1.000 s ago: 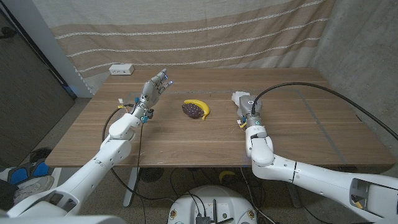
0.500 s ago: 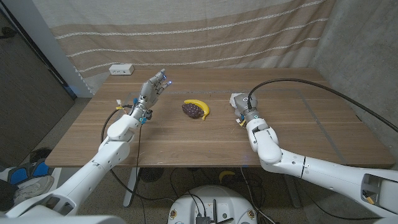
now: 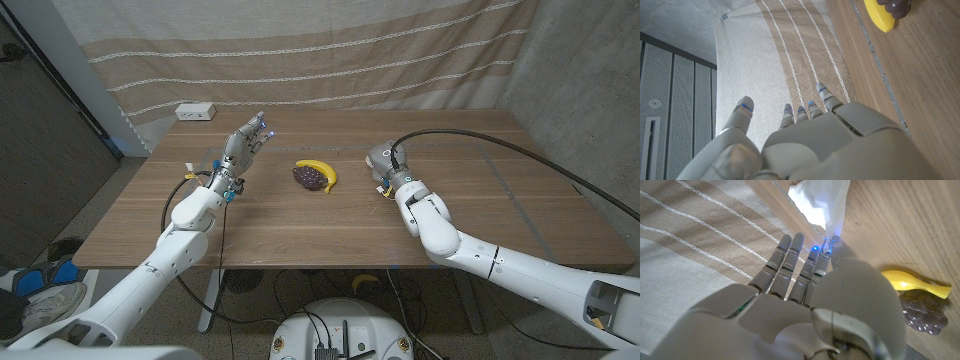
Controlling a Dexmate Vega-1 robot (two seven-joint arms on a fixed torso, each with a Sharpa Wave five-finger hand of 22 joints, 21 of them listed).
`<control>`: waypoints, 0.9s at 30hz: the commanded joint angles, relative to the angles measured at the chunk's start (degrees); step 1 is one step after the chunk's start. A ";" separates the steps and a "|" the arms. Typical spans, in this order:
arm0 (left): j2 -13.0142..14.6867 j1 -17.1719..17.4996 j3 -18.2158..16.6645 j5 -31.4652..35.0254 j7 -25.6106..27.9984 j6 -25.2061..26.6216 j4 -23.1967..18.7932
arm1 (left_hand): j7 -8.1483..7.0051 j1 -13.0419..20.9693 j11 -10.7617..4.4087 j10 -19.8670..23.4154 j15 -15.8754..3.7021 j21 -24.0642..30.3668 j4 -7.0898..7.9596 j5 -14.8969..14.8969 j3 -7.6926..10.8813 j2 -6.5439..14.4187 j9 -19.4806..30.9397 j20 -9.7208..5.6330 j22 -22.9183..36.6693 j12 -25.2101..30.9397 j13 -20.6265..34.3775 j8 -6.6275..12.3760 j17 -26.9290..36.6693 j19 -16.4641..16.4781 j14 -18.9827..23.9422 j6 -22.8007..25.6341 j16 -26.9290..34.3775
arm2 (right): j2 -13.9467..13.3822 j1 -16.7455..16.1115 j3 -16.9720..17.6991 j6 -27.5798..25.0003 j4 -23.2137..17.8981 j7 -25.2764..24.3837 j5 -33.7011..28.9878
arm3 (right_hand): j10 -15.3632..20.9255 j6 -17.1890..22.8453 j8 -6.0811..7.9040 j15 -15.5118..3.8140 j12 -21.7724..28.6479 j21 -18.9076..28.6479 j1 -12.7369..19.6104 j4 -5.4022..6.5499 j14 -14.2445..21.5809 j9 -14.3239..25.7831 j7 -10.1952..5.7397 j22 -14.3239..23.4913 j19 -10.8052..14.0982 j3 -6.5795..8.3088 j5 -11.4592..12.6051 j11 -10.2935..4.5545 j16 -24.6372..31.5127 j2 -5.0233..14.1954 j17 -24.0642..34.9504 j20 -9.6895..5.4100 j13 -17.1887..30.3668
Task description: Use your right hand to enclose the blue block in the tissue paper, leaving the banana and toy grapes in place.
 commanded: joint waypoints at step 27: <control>0.10 2.50 -0.20 2.83 6.73 1.73 -5.06 | -0.08 -0.26 -0.03 0.02 -0.09 -0.18 0.36 -0.07 0.15 2.26 0.35 0.09 0.17 0.32 0.26 0.08 0.16 0.78 0.20 0.54 0.09 | 6.03 6.31 3.98 13.50 12.36 0.90 -5.52 | -20.28 3.04 -1.14 -9.66 -7.63 1.62 -1.58 2.05 -15.08 2.62 -3.43 -0.75 -7.31 -6.99 3.26 -0.33 -8.75 0.86 0.42 -6.38 -0.27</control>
